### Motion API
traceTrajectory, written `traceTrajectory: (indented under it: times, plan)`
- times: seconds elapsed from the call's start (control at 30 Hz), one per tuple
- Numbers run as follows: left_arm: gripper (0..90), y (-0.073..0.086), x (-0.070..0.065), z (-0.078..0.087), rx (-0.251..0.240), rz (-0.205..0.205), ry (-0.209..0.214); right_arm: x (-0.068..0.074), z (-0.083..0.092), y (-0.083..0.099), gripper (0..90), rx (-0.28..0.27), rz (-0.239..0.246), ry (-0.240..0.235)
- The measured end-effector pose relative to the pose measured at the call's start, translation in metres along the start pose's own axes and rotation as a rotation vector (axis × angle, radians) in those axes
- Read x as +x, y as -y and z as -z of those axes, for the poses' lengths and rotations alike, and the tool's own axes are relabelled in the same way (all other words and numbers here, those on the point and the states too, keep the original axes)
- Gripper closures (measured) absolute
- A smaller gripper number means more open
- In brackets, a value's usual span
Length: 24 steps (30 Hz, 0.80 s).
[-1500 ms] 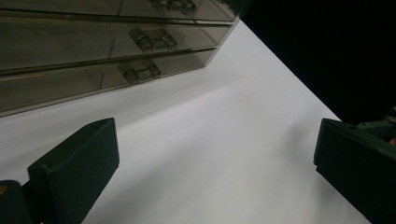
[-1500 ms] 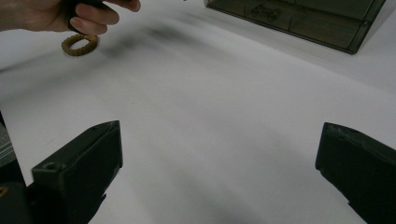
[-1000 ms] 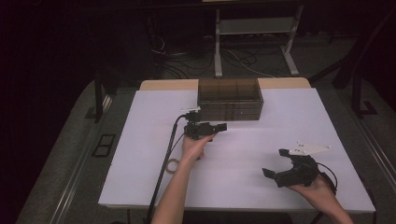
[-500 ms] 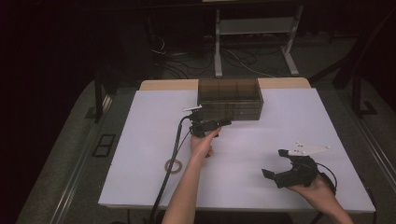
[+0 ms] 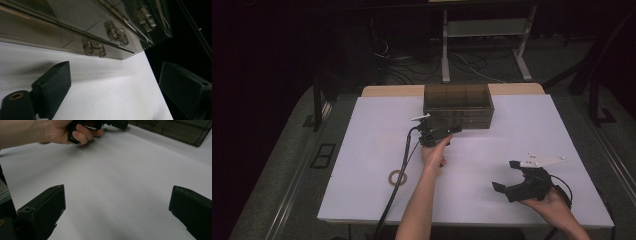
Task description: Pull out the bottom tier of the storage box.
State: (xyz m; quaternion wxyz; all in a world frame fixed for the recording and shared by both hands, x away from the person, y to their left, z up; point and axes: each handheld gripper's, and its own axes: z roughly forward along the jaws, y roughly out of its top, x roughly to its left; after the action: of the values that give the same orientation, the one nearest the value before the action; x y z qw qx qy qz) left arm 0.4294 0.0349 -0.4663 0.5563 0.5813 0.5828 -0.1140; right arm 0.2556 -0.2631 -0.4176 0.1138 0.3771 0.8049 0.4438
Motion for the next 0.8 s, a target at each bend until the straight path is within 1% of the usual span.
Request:
traceTrajectory:
  times: [0.03, 0.07, 0.1, 0.13, 0.17, 0.2, 0.23, 0.27, 0.3, 0.37, 0.4, 0.43, 0.47, 0.53, 0.63, 0.67, 0.7, 0.73, 0.77, 0.8]
  plan:
    - [12.8, 0.0, 0.0, 0.0, 0.0, 0.0, 0.0, 0.0, 0.0, 0.0, 0.1, 0.0, 0.0, 0.0]
    - [12.8, 0.0, 0.0, 0.0, -0.006, 0.006, 0.001, 0.0, 0.0, 0.0, 0.1, 0.0, 0.001, -0.003]
    - [14.3, 0.0, 0.0, -0.001, -0.015, 0.03, 0.008, 0.0, 0.0, 0.0, 0.1, 0.0, 0.002, -0.004]
    - [16.0, 0.0, 0.0, -0.001, -0.021, 0.037, 0.008, 0.0, 0.0, 0.0, 0.1, 0.001, 0.002, -0.004]
    - [18.1, 0.0, 0.0, -0.001, -0.021, 0.037, 0.008, 0.0, 0.0, 0.0, 0.1, 0.0, 0.001, -0.004]
    - [20.0, 0.001, -0.001, -0.002, -0.03, 0.05, 0.007, 0.0, 0.0, 0.0, 0.1, 0.0, 0.002, -0.004]
    - [21.6, 0.001, -0.001, -0.002, -0.03, 0.05, 0.007, 0.0, 0.0, 0.0, 0.1, 0.0, 0.002, -0.004]
    - [23.0, 0.001, 0.0, -0.003, -0.041, 0.072, 0.002, 0.0, 0.0, 0.0, 0.1, -0.001, -0.001, -0.004]
    - [23.6, 0.001, 0.0, -0.003, -0.041, 0.072, 0.002, 0.0, 0.0, 0.0, 0.1, -0.001, -0.001, -0.004]
    - [25.6, 0.001, 0.001, -0.004, -0.064, 0.111, 0.001, 0.0, 0.0, 0.0, 0.1, -0.001, 0.0, -0.004]
    - [28.7, 0.001, 0.001, -0.004, -0.064, 0.111, 0.001, 0.0, 0.0, 0.0, 0.1, -0.001, 0.0, -0.004]
    - [28.7, 0.001, 0.001, -0.004, -0.067, 0.12, 0.0, 0.0, 0.0, 0.0, 0.1, 0.0, 0.0, -0.004]
    - [31.5, 0.001, 0.002, -0.005, -0.071, 0.127, -0.008, 0.0, 0.0, 0.0, 0.1, 0.0, 0.001, -0.005]
    - [35.2, 0.002, 0.002, -0.006, -0.071, 0.152, -0.013, 0.0, 0.0, 0.0, 0.1, 0.001, 0.002, -0.006]
    - [39.5, 0.003, 0.002, -0.006, -0.073, 0.164, -0.017, -0.001, 0.0, 0.0, 0.1, 0.001, 0.003, -0.006]
    - [41.3, 0.004, 0.002, -0.007, -0.074, 0.187, -0.025, -0.001, 0.0, 0.0, 0.1, 0.0, 0.003, -0.007]
    - [43.2, 0.004, 0.002, -0.007, -0.074, 0.187, -0.025, -0.001, 0.0, 0.0, 0.1, 0.0, 0.003, -0.007]
    - [45.6, 0.005, 0.003, -0.009, -0.071, 0.203, -0.038, -0.001, 0.0, 0.0, 0.1, 0.002, 0.004, -0.007]
    - [47.1, 0.005, 0.003, -0.009, -0.071, 0.203, -0.038, -0.001, 0.0, 0.0, 0.1, 0.002, 0.004, -0.007]
    - [49.0, 0.006, 0.003, -0.01, -0.074, 0.228, -0.04, 0.0, 0.0, 0.0, 0.1, 0.004, 0.003, -0.008]
